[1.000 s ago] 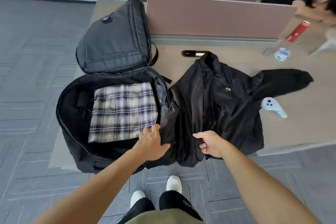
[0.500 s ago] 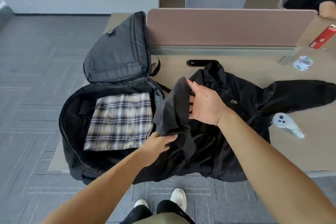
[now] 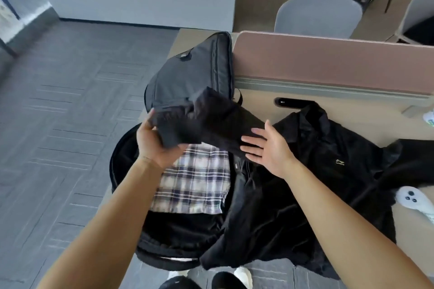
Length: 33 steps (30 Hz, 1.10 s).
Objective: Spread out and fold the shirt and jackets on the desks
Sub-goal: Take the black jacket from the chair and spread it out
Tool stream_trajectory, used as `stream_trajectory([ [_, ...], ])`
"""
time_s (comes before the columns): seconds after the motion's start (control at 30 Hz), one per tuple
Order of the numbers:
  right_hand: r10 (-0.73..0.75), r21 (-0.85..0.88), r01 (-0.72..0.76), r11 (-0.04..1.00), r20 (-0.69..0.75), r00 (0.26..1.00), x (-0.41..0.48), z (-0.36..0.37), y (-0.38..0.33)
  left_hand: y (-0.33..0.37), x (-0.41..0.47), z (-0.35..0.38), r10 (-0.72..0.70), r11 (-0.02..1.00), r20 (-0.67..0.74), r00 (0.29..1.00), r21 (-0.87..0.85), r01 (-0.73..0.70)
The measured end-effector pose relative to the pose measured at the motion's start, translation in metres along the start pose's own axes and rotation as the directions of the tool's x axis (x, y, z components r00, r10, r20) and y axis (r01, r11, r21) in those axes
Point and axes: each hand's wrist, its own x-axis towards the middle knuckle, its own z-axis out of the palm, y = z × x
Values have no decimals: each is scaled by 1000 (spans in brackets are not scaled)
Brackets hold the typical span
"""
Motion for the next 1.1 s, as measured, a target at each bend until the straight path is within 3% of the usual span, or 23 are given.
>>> stream_trajectory([
  [0.1,69,-222,-105,970,-161,984,-7,-7,34,30,41,-45,83,974,-172,982,-195,-117],
  [0.2,154,-420,-298,857,-345,926,-18,-25,76,32,63,-88,20,973,-339,941,-210,-96],
  [0.27,154,-495,-410,766,-479,864,-30,-32,101,30,68,-108,-21,945,-416,909,-306,-118],
  [0.33,182,-490,-502,713,-562,807,-43,-32,125,33,72,-119,-37,913,-423,906,-383,-141],
  [0.43,238,-498,-570,653,-580,779,-59,-26,151,46,82,-122,-12,914,-331,943,-386,-124],
  [0.57,221,-544,-563,622,-568,793,-68,-11,158,68,99,-116,44,954,-280,959,-275,-123],
  [0.77,193,-607,-550,573,-553,811,-73,-5,158,80,100,-133,88,984,-400,912,-109,-143],
  [0.93,209,-668,-582,464,-556,805,-83,-12,166,49,80,-133,-87,981,-340,937,134,139],
  [1.0,203,-686,-589,427,-562,802,-87,-20,169,15,63,-122,-198,918,-305,931,275,285],
  [1.1,164,-682,-604,413,-597,785,-95,-38,177,-42,29,-102,-368,744,-217,904,514,426],
])
